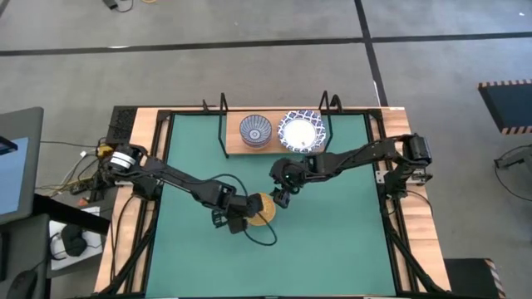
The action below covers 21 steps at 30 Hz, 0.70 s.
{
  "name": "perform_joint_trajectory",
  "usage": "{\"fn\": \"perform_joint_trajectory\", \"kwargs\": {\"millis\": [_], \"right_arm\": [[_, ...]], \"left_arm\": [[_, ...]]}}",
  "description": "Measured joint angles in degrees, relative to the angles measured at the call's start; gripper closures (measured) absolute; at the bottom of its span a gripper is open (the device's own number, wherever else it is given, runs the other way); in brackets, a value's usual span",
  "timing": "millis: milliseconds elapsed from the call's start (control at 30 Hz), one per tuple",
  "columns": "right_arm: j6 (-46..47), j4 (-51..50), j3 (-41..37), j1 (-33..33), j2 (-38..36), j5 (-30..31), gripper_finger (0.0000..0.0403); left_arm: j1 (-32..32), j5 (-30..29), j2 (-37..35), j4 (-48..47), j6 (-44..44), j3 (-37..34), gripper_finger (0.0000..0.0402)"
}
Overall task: Place and stack bowls onto a shelf
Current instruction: Stack the yellow patterned bowl on top of the blue striped bowl on the shelf
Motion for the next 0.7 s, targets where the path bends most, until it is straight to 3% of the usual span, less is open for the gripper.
{"fn": "perform_joint_trajectory", "kwargs": {"millis": [200, 467, 700], "right_arm": [[-1.34, -0.6, -0.06, -0.04, 0.24, -2.04, 0.0129], [-1.5, 1.4, 0.05, 0.15, 1.83, -7.62, 0.0129], [-1.42, 4.15, 0.13, 0.44, 5.52, -7.58, 0.0129]], "left_arm": [[0.09, 0.86, -0.57, -0.11, -4.13, 1.04, 0.0334], [-0.06, -4.11, -1.11, -1.49, -7.42, 1.04, 0.0244], [-0.21, -6.68, -8.07, -12.29, -15.72, 0.77, 0.0233]]}}
